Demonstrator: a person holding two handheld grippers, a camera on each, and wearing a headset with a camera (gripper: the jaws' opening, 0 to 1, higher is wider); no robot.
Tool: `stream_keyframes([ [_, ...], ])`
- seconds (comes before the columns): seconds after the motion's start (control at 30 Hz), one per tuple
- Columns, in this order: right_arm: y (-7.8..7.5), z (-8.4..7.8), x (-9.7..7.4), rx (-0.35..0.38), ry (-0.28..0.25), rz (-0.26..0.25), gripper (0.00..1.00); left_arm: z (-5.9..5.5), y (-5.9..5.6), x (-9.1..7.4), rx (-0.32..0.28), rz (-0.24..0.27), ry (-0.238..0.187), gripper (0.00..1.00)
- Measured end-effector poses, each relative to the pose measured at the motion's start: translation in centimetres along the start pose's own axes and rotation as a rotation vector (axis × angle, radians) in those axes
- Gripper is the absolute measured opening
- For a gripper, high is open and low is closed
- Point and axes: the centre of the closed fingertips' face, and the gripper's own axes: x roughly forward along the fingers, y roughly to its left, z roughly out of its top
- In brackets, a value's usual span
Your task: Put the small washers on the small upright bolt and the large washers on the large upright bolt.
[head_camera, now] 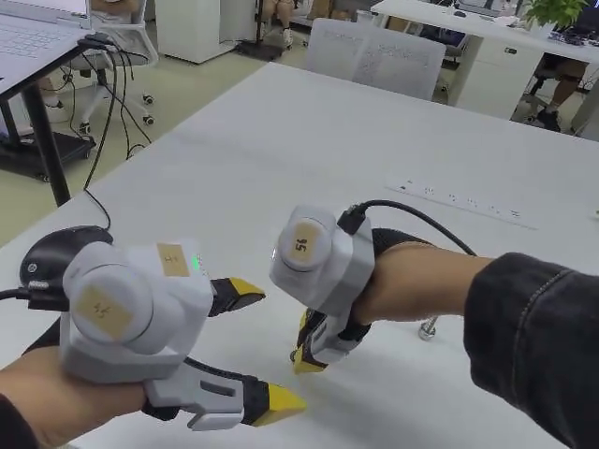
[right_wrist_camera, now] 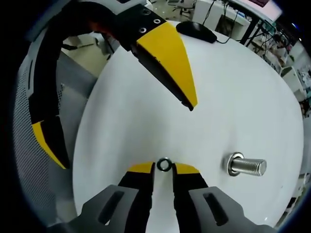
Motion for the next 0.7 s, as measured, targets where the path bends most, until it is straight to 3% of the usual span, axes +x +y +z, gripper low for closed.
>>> stream_keyframes([
  [0.7, -0.11, -0.42, -0.4, -0.001, 0.006, -0.009, 0.14, -0.01, 0.15, 0.29, -0.002, -0.001, 0.0, 0.68],
])
